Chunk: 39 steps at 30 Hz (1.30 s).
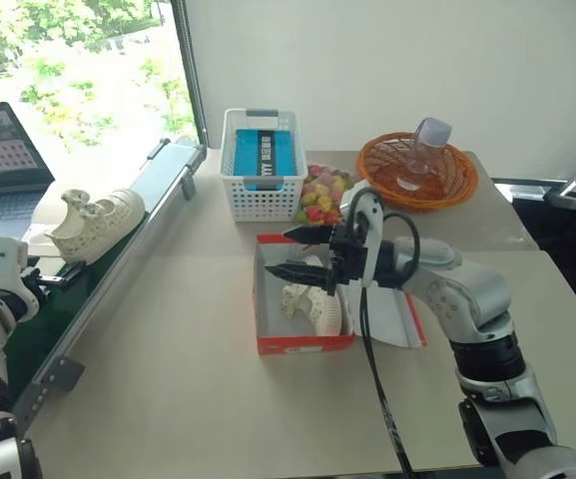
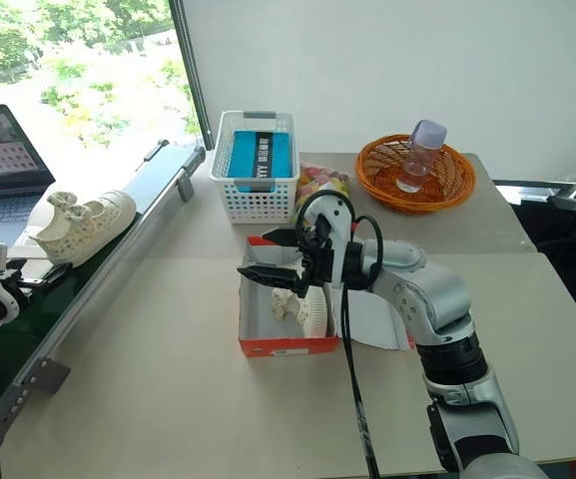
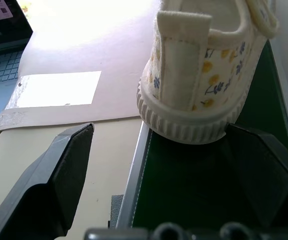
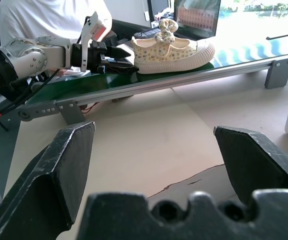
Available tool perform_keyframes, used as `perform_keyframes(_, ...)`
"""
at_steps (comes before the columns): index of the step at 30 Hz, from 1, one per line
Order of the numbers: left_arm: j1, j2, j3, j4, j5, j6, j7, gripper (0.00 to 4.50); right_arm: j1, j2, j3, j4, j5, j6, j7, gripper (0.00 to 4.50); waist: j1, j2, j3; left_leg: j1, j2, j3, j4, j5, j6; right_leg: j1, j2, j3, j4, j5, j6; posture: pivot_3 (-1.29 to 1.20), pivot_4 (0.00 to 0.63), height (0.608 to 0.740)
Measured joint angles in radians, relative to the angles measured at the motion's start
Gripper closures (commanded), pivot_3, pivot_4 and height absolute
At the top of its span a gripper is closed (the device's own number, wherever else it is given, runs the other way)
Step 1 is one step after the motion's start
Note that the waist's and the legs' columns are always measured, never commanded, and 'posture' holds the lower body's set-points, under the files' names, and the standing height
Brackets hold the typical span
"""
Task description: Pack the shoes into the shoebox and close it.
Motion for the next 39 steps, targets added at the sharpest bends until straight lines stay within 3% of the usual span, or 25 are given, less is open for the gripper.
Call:
perform_keyframes(14, -0.114, -0.007, -0.096, 0.107, 0.037, -0.046, -0.129, 0.01, 0.000, -0.012, -0.014, -0.027, 0.004, 0.001, -0.028, 0.00, 0.008, 0.000, 0.000, -0.002, 0.001, 0.000, 0.001, 0.005, 0.006, 0.001, 0.000, -0.003, 0.000, 0.000, 0.000, 0.00, 0.150, 0.740)
perform_keyframes(19, -0.114, -0.010, -0.100, 0.104, 0.040, -0.056, -0.139, 1.30, 0.000, -0.014, -0.014, -0.027, 0.004, 0.000, -0.029, 0.00, 0.010, 0.000, 0.000, -0.002, 0.002, 0.000, 0.001, 0.005, 0.006, 0.001, 0.000, -0.004, 0.001, 0.000, 0.000, 0.00, 0.150, 0.740)
perform_keyframes(22, -0.117, -0.012, -0.097, 0.092, 0.038, -0.055, -0.134, 1.63, 0.000, -0.014, -0.014, -0.027, 0.003, 0.000, -0.029, 0.00, 0.012, 0.000, -0.001, -0.001, 0.002, 0.000, 0.001, 0.005, 0.006, 0.001, 0.000, -0.005, 0.001, 0.001, -0.001, 0.00, 0.150, 0.740)
perform_keyframes(25, -0.118, -0.023, -0.097, 0.058, 0.039, -0.038, -0.109, 1.68, 0.000, -0.015, -0.014, -0.027, 0.003, 0.000, -0.030, 0.00, 0.016, 0.000, -0.001, -0.001, 0.003, 0.000, 0.001, 0.006, 0.005, 0.001, 0.000, -0.006, 0.002, 0.001, -0.002, 0.00, 0.150, 0.740)
perform_keyframes(30, -0.115, -0.124, -0.106, -0.176, -0.015, 0.107, -0.055, 1.68, -0.020, 0.047, -0.103, -0.016, 0.091, 0.066, -0.108, 0.00, 0.024, -0.001, 0.000, -0.006, 0.004, 0.000, 0.003, 0.009, 0.003, 0.000, 0.000, -0.007, 0.000, 0.004, -0.002, 0.00, 0.150, 0.740)
perform_keyframes(35, -0.193, -0.239, -0.131, -0.496, -0.104, 0.287, 0.041, 1.68, -0.103, 0.160, -0.295, 0.077, 0.227, 0.184, -0.342, 0.00, 0.006, -0.002, 0.000, -0.008, 0.004, -0.001, 0.003, 0.011, 0.006, -0.001, 0.002, -0.007, 0.000, 0.005, 0.000, 0.00, 0.150, 0.740)
perform_keyframes(39, -0.260, -0.338, -0.152, -0.647, -0.149, 0.391, 0.136, 1.68, -0.128, 0.218, -0.426, 0.141, 0.331, 0.238, -0.505, 0.00, -0.003, -0.002, 0.000, -0.008, 0.004, -0.002, 0.002, 0.011, 0.006, -0.001, 0.002, -0.006, 0.000, 0.005, 0.000, 0.00, 0.150, 0.740)
